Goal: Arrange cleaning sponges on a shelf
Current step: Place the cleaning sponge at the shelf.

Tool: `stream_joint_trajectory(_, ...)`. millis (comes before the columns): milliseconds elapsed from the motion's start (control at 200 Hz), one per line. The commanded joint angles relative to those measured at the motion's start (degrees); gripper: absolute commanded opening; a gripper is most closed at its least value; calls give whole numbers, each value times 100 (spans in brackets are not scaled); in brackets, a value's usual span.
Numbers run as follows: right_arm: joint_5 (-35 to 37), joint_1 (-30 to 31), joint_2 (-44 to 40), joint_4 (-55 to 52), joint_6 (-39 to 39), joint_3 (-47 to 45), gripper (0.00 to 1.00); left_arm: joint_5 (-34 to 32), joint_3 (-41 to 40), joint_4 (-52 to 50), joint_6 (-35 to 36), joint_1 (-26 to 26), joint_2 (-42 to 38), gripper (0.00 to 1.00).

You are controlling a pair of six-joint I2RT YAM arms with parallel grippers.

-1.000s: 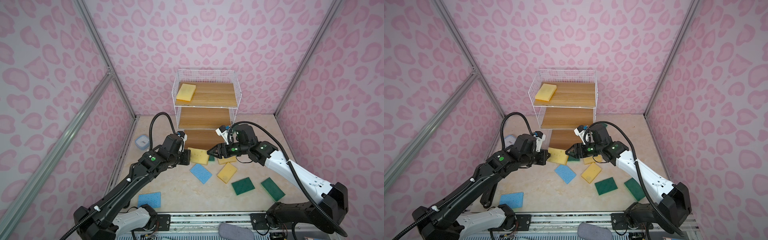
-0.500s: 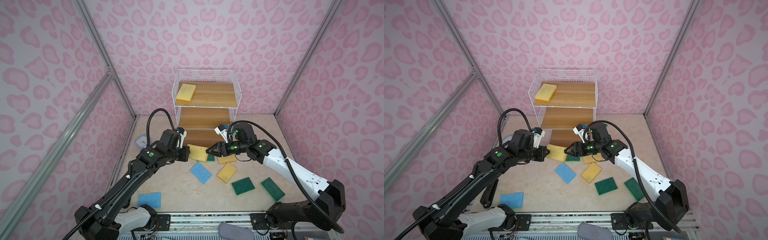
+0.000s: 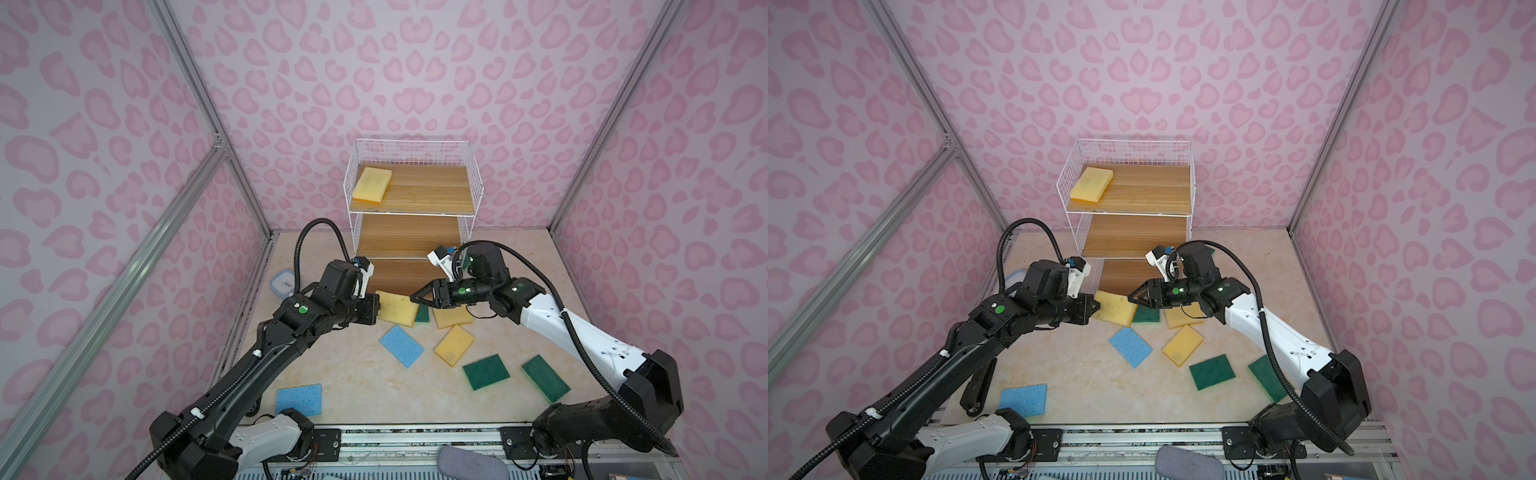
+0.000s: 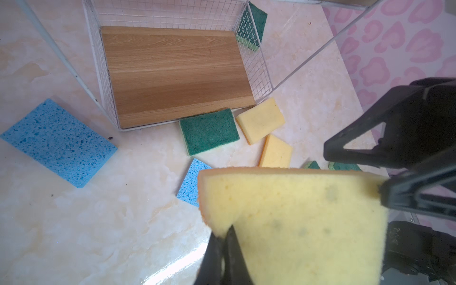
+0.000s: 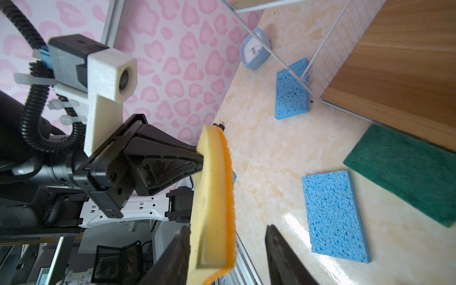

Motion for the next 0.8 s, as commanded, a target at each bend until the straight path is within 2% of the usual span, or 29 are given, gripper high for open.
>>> stream_joint_trajectory(0,-159,6,35,199,107,6,44,40,71,2,40,1,-23,4)
stream_joint_trajectory(250,-194,30,-47,199,136,-39,17,-81,154,-34,14,-1,-65,4)
stream_joint_trajectory(465,-72,138,-217,225,242,-128,6,-81,243,-51,-18,-1,-92,4)
stream_joint_trajectory(560,-3,155,-314,242,321,-122,3,-96,267,-49,-31,-1,-151,9)
stream_joint_trajectory(600,42,152,-356,244,352,-105,2,-114,270,-49,-40,-1,-178,19)
stream_joint_trajectory(630,81,158,-383,250,390,-89,2,-130,278,-60,-53,-1,-204,34)
stream_joint_trajectory(695,241,167,-480,251,457,-47,2,-239,276,-89,-84,-1,-296,79)
stream_joint_trajectory(705,274,167,-498,245,464,-40,2,-257,271,-94,-95,3,-320,91)
stream_joint_trajectory(715,328,171,-518,237,473,-33,1,-277,270,-100,-99,2,-343,99)
stream_joint_trajectory(795,722,173,-752,273,530,-5,0,-517,193,-146,-167,-1,-571,98)
